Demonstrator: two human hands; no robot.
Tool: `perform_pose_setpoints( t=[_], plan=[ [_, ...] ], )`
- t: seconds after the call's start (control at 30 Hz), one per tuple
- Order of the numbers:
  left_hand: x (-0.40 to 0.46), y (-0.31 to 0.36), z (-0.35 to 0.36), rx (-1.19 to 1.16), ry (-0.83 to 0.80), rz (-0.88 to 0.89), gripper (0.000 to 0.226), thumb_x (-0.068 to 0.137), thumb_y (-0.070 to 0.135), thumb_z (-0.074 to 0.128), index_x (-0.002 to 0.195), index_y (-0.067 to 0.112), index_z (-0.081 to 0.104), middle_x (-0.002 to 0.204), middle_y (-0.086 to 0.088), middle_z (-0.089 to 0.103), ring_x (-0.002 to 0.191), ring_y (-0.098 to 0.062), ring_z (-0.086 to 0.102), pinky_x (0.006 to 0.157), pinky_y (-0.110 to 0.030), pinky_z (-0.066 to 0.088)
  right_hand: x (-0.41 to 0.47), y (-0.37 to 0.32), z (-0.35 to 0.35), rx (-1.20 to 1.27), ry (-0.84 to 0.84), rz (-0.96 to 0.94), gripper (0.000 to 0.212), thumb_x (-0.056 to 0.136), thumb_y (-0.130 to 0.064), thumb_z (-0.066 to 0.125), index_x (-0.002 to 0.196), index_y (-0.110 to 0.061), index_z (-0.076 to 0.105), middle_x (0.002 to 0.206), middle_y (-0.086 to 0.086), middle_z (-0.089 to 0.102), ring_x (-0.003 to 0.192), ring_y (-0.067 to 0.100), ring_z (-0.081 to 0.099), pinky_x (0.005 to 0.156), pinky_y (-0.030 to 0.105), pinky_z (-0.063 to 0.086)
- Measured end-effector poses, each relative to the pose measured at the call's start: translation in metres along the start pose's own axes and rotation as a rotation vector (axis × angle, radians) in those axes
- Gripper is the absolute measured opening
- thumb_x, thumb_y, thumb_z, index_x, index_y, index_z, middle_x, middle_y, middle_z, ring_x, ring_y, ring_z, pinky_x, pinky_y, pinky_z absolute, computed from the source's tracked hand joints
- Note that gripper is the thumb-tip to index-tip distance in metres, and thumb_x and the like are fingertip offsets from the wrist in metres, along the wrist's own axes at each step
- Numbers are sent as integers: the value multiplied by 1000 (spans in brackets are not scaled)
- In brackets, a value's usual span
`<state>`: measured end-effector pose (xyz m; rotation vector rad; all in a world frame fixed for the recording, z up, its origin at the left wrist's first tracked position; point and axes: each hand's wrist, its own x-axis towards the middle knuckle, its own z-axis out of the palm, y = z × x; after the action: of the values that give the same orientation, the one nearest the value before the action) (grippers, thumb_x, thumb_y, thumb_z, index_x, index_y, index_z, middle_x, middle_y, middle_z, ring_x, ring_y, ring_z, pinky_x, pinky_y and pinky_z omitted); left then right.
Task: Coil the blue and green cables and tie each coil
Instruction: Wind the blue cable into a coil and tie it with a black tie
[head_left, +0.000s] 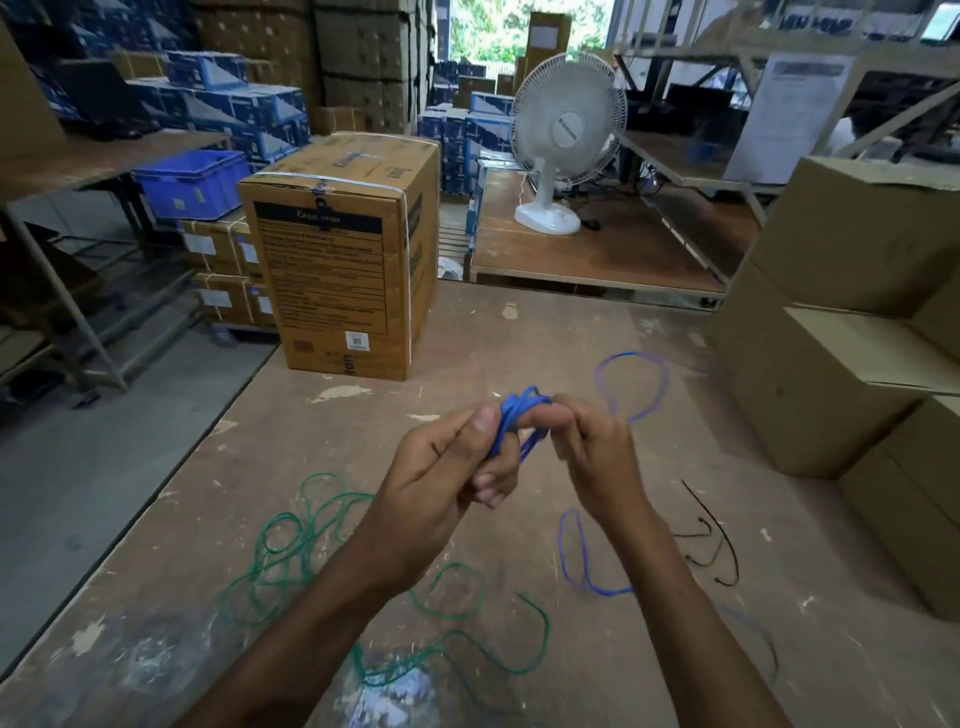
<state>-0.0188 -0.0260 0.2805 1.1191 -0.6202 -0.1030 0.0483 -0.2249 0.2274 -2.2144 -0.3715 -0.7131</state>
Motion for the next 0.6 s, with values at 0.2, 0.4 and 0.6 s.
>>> perform_pose_setpoints(
  t=[0.2, 0.4, 0.6],
  plan=[
    [32, 15, 3, -190, 216, 127, 48, 103, 37, 48, 134, 6, 68, 67, 5, 38, 59, -6, 38, 60, -23, 37, -79, -35, 28, -145, -161, -20, 37, 109, -58, 29, 100, -32, 55, 70, -20, 45, 63, 22, 56, 55, 36, 40],
    [53, -7, -6, 45, 455, 154, 31, 112, 25, 40, 125, 20, 68, 76, 6, 56, 64, -9, 47, 68, -28, 44, -91, -72, -5, -10, -275, 103, 40, 109, -59, 28, 98, -34, 56, 65, -25, 55, 55, 11, 51, 56, 33, 37],
    [44, -33, -22, 1048, 338, 272, 28, 114, 26, 38, 121, 12, 62, 92, 3, 62, 80, -13, 54, 78, -37, 50, -75, -90, -57, -121, -244, 4, 29, 106, -55, 38, 92, -40, 59, 65, -17, 62, 70, 6, 59, 65, 26, 48]
  ],
)
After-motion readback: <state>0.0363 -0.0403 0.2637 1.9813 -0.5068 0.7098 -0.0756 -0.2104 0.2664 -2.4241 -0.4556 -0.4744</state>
